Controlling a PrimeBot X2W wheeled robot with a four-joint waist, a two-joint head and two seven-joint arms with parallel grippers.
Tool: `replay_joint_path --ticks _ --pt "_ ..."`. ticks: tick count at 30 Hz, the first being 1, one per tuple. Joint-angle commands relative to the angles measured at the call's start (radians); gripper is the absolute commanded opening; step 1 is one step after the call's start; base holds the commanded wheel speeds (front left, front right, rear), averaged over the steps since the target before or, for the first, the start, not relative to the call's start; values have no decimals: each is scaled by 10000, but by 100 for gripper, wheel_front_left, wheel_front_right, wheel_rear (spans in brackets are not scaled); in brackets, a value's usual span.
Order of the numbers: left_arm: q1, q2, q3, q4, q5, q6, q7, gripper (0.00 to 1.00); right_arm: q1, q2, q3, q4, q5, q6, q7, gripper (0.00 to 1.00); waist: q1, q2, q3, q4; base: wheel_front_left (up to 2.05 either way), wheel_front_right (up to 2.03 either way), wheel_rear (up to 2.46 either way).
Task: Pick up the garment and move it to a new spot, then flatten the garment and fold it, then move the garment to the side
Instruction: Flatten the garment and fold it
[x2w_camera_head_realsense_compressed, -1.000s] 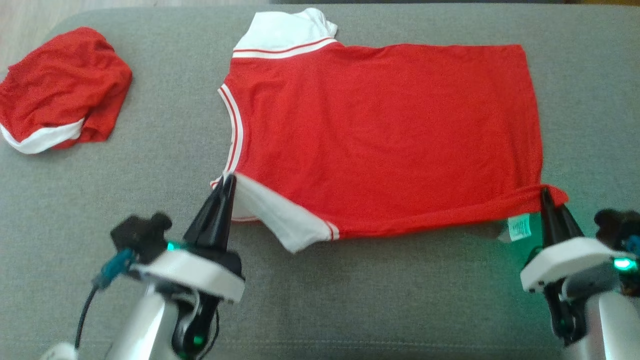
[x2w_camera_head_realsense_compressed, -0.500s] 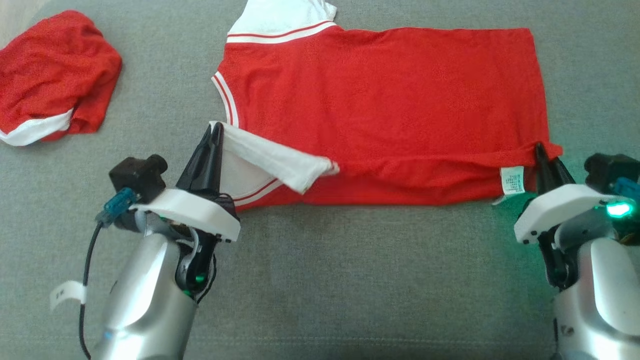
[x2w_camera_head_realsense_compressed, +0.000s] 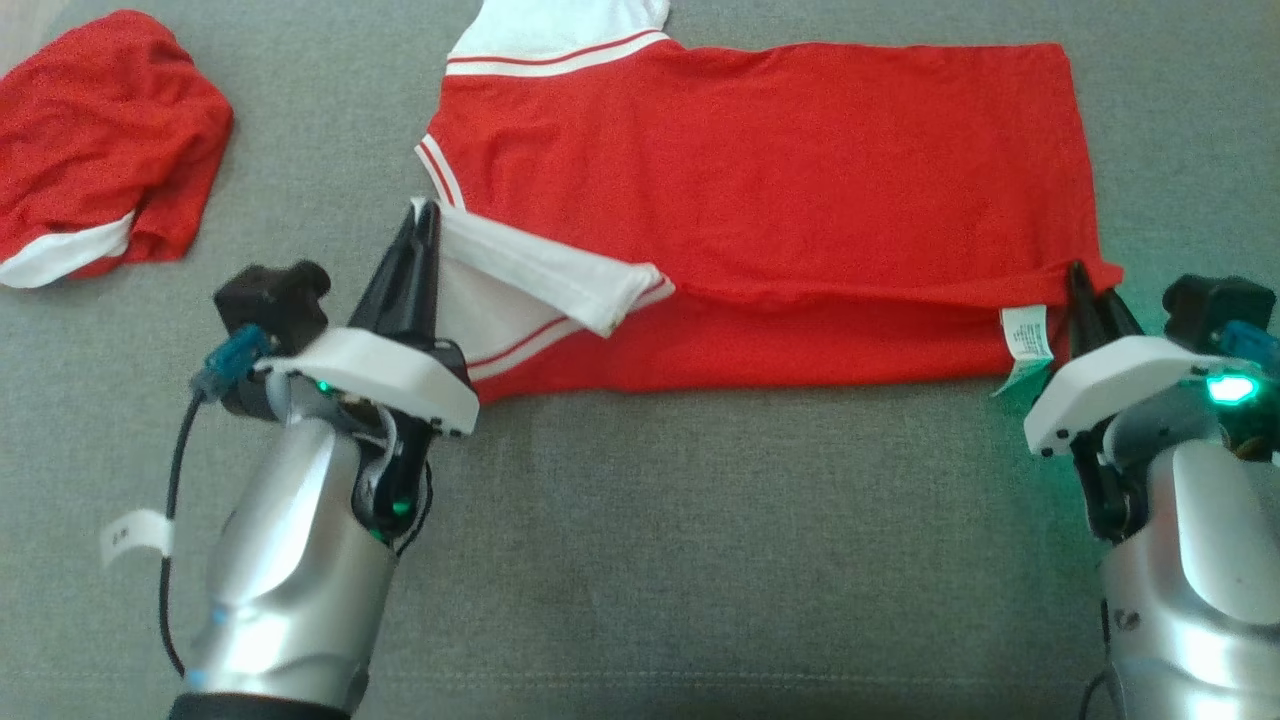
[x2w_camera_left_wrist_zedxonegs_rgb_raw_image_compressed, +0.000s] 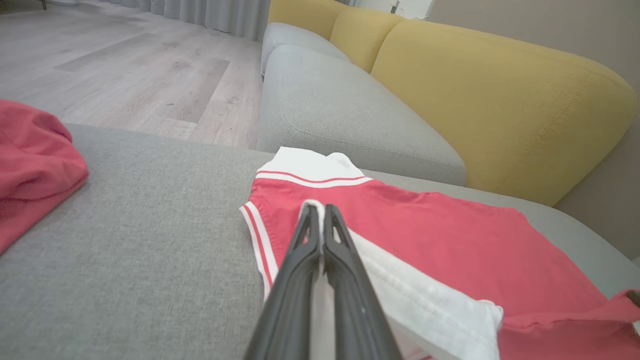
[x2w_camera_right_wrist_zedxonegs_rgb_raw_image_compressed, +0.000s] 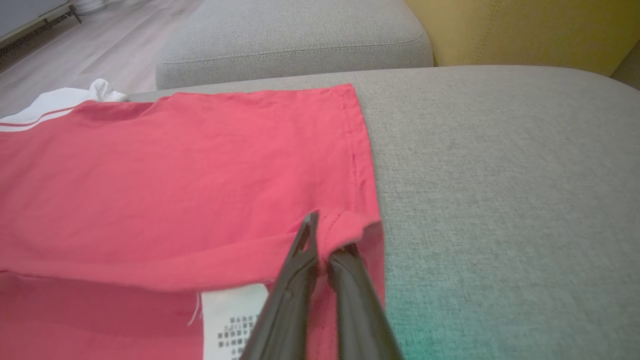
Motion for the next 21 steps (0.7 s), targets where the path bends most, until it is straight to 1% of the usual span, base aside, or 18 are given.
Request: replay_joint_path --ticks 1,2,3,4,5,6,7,8,9,10,11,16,21 --pt "-472 148 376 -217 148 -50 -119 0 -392 -55 185 -224 -106 73 -113 0 0 0 49 -24 0 0 0" --pt "-545 140 367 -142 183 -63 -120 0 -476 -55 181 -153 -142 73 -108 0 0 0 76 -34 0 0 0" --pt "-616 131 360 -66 207 -75 -120 0 -559 -55 173 -73 -193 73 -95 6 0 0 103 -43 0 0 0" --pt "-685 121 365 1 224 -85 -120 0 -635 -55 169 6 -228 73 -91 30 0 0 127 -51 0 0 0" --pt "-748 111 377 63 238 -95 -120 0 -711 -55 171 82 -249 73 -98 46 0 0 150 -58 0 0 0" --pt "-799 101 392 121 246 -103 -120 0 -787 -55 198 167 -258 73 -100 68 0 0 171 -65 0 0 0" --pt "-841 91 412 168 251 -111 -121 15 -862 -55 234 256 -252 73 -106 96 0 0 191 -75 0 0 0" --pt "-877 83 440 200 254 -118 -121 40 -934 -55 262 340 -248 73 -121 100 0 0 211 -86 0 0 0" --pt "-904 75 469 221 258 -126 -121 73 -1001 -55 284 421 -251 73 -136 100 0 0 232 -95 0 0 0" --pt "-904 75 469 221 258 -126 -121 73 -1001 -55 284 421 -251 73 -136 100 0 0 232 -95 0 0 0" --pt "-924 67 500 235 260 -133 -121 100 -1067 -55 304 497 -257 73 -154 100 0 0 251 -104 0 0 0" --pt "-949 38 647 120 235 -175 -121 100 -1371 -55 451 764 -170 73 -319 100 0 0 329 -119 0 0 0" --pt "-834 22 741 -363 178 -210 -121 100 -1585 -55 697 659 191 73 -723 100 0 0 354 -126 0 0 0"
